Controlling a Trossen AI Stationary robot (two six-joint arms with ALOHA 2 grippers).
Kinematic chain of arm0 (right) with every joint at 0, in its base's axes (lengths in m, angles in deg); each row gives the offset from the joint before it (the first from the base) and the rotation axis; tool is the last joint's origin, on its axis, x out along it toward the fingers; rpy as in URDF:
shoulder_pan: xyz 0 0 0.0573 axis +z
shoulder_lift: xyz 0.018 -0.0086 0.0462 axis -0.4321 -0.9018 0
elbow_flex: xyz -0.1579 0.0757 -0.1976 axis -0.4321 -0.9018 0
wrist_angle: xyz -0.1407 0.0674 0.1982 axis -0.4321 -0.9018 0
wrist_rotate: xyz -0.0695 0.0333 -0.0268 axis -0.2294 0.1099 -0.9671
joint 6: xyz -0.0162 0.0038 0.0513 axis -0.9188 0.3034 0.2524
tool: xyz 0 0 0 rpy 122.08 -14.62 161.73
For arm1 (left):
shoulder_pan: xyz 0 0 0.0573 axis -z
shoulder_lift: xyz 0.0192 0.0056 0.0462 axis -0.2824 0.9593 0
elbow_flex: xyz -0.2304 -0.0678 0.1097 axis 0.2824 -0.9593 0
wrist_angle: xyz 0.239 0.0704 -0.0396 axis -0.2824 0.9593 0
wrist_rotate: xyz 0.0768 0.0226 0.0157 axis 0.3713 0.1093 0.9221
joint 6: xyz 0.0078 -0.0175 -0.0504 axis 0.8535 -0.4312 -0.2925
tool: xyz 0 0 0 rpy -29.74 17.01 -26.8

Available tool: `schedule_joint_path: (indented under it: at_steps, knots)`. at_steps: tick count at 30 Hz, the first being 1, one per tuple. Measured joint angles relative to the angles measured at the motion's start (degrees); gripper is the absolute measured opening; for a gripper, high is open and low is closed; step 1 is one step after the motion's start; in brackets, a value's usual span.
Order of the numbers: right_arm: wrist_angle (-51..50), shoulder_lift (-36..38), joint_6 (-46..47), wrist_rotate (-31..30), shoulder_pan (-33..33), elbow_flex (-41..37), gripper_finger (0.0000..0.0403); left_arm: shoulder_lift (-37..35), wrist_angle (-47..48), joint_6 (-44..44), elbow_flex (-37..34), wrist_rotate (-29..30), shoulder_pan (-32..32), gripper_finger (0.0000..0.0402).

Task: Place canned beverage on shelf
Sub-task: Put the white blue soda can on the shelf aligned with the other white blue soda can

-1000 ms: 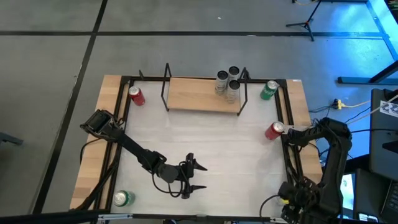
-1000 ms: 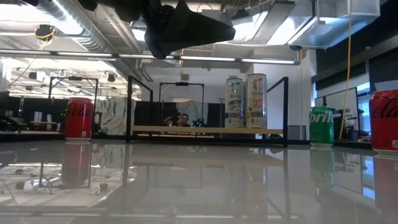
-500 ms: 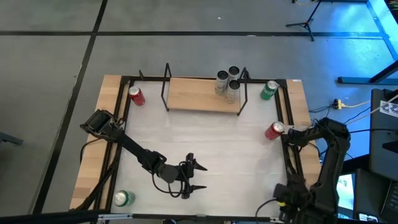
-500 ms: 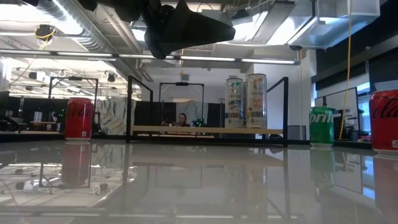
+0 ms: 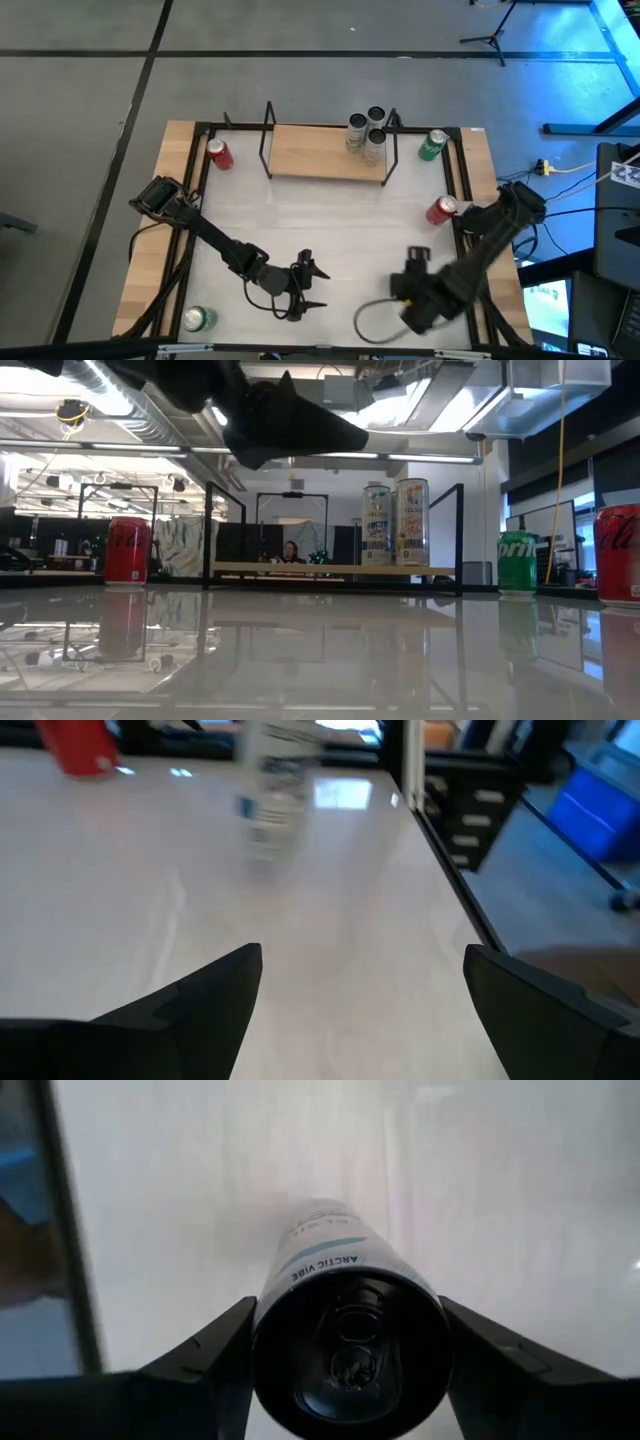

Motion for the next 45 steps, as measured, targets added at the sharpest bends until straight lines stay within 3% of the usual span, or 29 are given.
schedule_joint_path:
  at_steps: [10, 19, 28, 38, 45]
  knots:
    - [3.47, 0.00, -24.52, 6.41, -12.09, 0.01, 0.0243, 0.00, 2.16, 1.59, 0.00, -2.17, -0.21, 0.0339]
    - [8.53, 0.02, -37.35, 6.84, -15.88, -0.95, 0.0246, 0.00, 2.10, 2.64, 0.00, -2.17, -1.93, 0.0339]
    - [12.46, 0.02, -40.72, 8.32, -16.59, -2.38, 0.0253, 0.00, 1.99, 1.44, 0.00, -2.15, -1.37, 0.0339]
    - [14.26, 0.20, -40.28, 8.23, -16.52, -2.39, 0.0320, 0.00, 1.97, 1.52, 0.00, -1.91, -2.08, 0.0339]
    - [14.36, 0.16, -39.79, 8.26, -16.52, -1.36, 0.0336, 0.00, 1.97, 1.50, 0.00, -1.89, -2.41, 0.0339]
